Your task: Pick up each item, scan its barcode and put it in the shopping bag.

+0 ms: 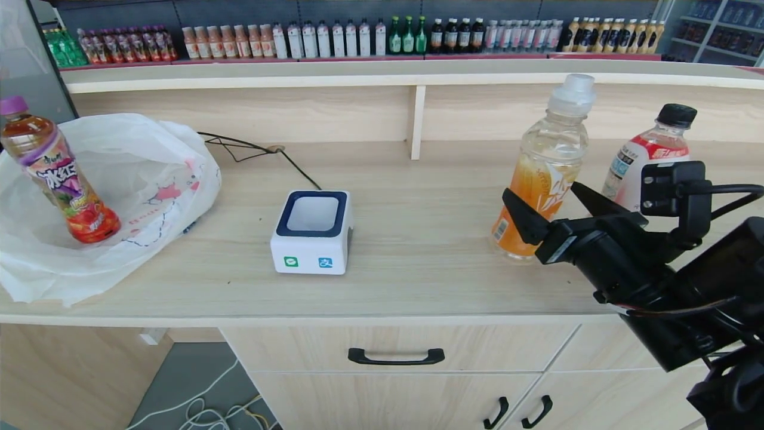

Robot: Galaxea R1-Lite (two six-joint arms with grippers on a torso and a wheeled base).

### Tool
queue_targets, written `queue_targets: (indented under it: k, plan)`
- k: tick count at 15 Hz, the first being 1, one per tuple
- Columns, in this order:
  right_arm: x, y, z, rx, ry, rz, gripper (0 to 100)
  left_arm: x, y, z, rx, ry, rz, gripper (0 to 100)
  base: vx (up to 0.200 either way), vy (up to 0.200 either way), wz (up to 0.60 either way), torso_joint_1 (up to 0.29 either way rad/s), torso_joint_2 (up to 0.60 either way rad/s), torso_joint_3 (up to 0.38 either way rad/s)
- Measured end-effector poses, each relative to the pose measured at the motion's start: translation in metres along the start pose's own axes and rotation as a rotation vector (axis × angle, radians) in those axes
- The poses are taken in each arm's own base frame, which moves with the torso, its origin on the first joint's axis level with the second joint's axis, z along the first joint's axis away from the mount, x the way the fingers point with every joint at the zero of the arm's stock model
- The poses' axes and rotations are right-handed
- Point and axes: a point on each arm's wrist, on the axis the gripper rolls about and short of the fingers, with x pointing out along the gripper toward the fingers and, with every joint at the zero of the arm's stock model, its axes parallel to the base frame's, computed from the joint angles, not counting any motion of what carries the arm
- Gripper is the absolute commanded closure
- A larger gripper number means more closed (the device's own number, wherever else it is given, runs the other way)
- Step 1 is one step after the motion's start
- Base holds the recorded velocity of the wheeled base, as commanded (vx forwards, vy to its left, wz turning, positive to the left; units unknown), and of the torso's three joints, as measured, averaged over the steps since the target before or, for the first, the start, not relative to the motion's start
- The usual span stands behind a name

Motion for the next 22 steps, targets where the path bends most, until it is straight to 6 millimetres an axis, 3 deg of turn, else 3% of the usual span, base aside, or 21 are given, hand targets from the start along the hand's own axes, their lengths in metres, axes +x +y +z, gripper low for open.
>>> queue_targets:
  k: [12,22]
  plan:
    - [0.024,0.005,-0.006,-0.032,-0.021,-0.025,0,0.0,0.0,0.0,0.001,0.0,-0.001,0,0.0,0.0,0.0,0.0,0.0,0.0]
    - [0.044,-0.001,-0.013,-0.046,-0.039,-0.061,0,0.0,0.0,0.0,0.001,0.0,-0.001,0,0.0,0.0,0.0,0.0,0.0,0.0]
